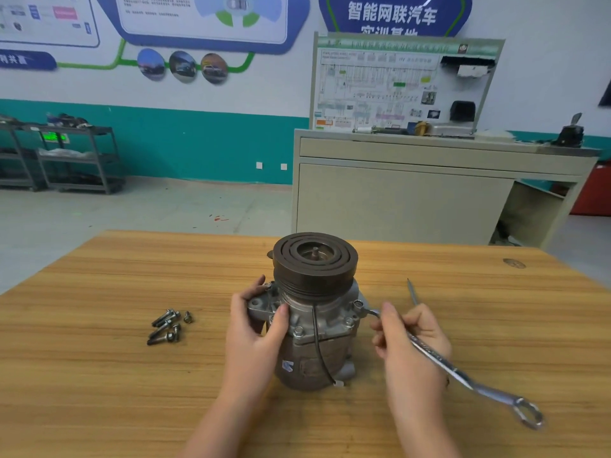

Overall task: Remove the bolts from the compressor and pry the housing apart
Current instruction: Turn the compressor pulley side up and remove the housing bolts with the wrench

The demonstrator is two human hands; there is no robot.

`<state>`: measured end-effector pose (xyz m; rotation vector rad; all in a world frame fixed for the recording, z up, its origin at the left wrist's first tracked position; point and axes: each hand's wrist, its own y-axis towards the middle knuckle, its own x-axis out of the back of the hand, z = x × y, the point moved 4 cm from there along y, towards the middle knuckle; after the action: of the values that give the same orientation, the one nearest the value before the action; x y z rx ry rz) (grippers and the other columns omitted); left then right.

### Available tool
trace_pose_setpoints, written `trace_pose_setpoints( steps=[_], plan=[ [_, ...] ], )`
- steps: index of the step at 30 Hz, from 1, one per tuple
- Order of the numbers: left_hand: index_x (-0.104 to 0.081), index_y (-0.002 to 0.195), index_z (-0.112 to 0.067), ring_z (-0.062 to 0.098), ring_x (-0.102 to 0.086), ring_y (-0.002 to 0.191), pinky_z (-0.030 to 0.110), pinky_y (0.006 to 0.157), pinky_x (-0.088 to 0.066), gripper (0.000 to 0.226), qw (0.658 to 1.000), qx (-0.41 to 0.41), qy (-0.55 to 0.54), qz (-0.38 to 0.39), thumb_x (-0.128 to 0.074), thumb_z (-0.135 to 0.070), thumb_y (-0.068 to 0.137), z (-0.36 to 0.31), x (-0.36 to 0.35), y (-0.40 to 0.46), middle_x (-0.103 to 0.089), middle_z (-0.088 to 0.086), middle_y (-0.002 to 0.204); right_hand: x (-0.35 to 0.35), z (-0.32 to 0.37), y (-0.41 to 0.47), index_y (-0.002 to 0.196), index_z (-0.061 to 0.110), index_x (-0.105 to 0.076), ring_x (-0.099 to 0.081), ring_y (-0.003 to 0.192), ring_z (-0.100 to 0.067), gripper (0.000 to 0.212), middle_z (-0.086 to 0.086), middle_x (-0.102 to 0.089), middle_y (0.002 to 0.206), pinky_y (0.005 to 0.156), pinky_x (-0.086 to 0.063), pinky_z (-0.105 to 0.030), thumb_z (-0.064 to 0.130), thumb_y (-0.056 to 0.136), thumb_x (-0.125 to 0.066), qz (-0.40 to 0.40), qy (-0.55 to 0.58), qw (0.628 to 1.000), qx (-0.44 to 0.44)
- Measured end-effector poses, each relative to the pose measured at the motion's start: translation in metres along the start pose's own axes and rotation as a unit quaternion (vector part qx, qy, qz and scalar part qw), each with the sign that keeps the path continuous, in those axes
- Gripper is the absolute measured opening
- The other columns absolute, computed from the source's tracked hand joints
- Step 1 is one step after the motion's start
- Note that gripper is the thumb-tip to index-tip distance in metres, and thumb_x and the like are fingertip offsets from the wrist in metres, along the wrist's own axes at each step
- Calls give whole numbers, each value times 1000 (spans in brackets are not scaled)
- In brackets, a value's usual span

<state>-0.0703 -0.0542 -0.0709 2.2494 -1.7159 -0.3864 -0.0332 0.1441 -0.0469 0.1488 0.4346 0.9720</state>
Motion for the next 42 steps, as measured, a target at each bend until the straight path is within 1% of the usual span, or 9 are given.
trace_pose_setpoints(
  steps=[6, 12, 17, 22, 28, 33, 37, 40, 42],
  plan=[
    [-47, 109, -32, 2, -63, 99, 26, 90, -49, 29, 1000, -2, -3, 12, -64, -18, 89, 3, -3, 1, -64, -4, 110, 10, -15, 52, 50, 19, -49, -47, 40, -9, 37, -11, -55, 56, 29, -29, -14, 9, 59, -84, 192, 198, 917, -288],
    [-40, 124, -30, -10, -60, 100, 2, 79, -43, 57, 999, -6, -30, 21, -73, -41, 79, 7, 1, -4, -68, -12, 107, -10, -22, 80, 67, 10, -57, -40, 34, -4, 37, -5, -49, 51, 26, -28, -11, 18, 54, -92, 273, 209, 841, -419],
    [-41, 131, -31, -4, -61, 108, 5, 81, -45, 81, 999, -16, -19, 42, -71, -53, 60, 13, 4, -3, -66, -11, 115, 5, -11, 82, 64, 19, -47, -35, 30, -5, 25, -3, -48, 45, 28, -22, -12, 24, 76, -69, 133, 244, 928, -247],
    [-42, 126, -32, -10, -59, 102, 2, 79, -41, 66, 999, -26, 15, 31, -64, -53, 68, 12, 4, -2, -60, -13, 119, 8, 4, 47, 48, 22, -45, -41, 33, -9, 47, -6, -54, 44, 35, -30, -14, 4, 88, -63, 84, 11, 996, -13],
    [-42, 130, -13, -18, -58, 95, -2, 75, -40, 57, 999, -24, -3, 27, -57, -34, 80, 10, 2, -7, -62, -15, 108, 0, 14, 20, 58, 11, -39, -36, 43, -12, 41, -12, -44, 49, 45, -31, -20, 16, 88, -66, 68, -121, 980, 142],
    [-44, 130, -11, -18, -58, 95, -3, 76, -39, 60, 999, -18, 7, 26, -55, -39, 78, 8, 2, -9, -63, -17, 107, -14, 25, -1, 59, 27, -32, -34, 44, -3, 36, 5, -37, 52, 44, -23, -10, 36, 87, -53, 73, -217, 946, 231],
    [-48, 125, -14, -17, -58, 94, -2, 76, -39, 52, 1000, -16, 18, 12, -54, -37, 79, 6, 3, -11, -64, -14, 107, -32, 33, -13, 62, 36, -24, -37, 42, -2, 44, 9, -29, 47, 43, -30, -7, 23, 89, -57, 73, -314, 895, 308],
    [-49, 125, -14, -18, -58, 92, -3, 74, -39, 42, 999, -18, 29, 6, -55, -29, 86, 7, 1, -12, -65, -12, 105, -37, 29, -19, 63, 26, -33, -43, 40, -2, 35, 9, -38, 47, 37, -35, -17, 19, 87, -58, 68, -381, 879, 277],
    [-48, 127, -10, -18, -58, 91, -3, 73, -40, 38, 999, -16, 28, 2, -56, -18, 90, 10, 1, -13, -65, -13, 103, -29, 24, -17, 61, 25, -36, -46, 39, -2, 37, 4, -47, 46, 37, -35, -13, 18, 88, -60, 71, -329, 918, 212]
  ],
)
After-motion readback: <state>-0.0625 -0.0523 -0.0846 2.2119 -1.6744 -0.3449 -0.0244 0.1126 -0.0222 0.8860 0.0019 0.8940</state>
